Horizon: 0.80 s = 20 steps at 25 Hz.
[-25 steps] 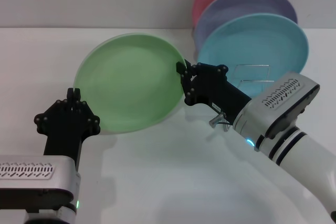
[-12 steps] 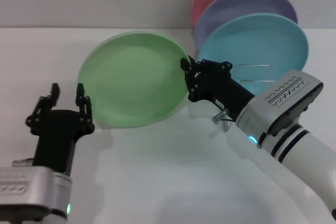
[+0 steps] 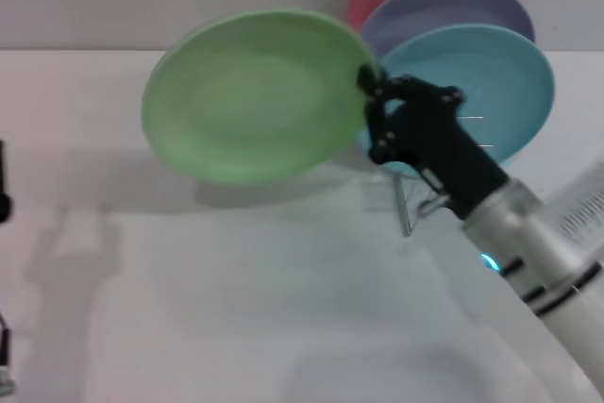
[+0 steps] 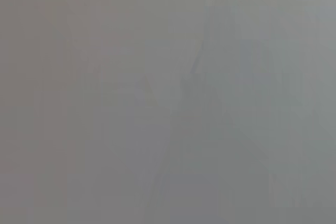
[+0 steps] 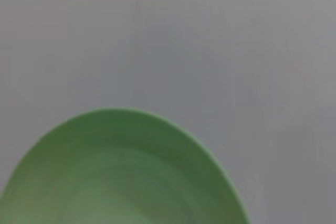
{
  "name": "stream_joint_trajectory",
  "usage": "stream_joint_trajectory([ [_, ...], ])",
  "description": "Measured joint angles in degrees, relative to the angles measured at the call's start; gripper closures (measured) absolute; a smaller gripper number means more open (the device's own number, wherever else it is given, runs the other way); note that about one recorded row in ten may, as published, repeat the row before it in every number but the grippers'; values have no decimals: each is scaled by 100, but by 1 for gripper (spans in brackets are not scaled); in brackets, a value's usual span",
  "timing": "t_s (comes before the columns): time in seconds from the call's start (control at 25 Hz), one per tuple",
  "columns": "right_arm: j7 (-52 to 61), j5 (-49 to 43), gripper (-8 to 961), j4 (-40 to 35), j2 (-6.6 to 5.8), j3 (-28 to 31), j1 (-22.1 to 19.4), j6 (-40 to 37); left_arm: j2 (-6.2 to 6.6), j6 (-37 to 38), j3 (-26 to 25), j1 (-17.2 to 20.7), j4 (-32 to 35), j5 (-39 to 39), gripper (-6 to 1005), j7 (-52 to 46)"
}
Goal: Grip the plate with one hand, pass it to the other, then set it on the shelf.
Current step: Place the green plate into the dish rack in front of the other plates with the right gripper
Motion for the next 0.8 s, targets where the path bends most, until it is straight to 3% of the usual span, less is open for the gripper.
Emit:
stream_joint_trajectory([
  [0.04,-119,0,930,58,-9,-1,-221,-523,-3,40,-191,-125,-562,1,505,-959],
  [0.12,-134,0,930,53,-12,0,-356,-798,-3,24,-252,-164,-724,1,505,-1219],
  [0.16,-137,19,930,-10,-19,0,-626,-1386,-3,-116,-412,-323,-1230,3,505,-2014],
  [0.36,-138,65,929,-397,-24,174,-1194,-2299,-9,-267,-459,-559,-1673,-11,505,-2648],
  [0.8,-103,65,930,-1409,-9,407,-1516,-2445,-35,-573,-465,-777,-1664,7,505,-2908],
])
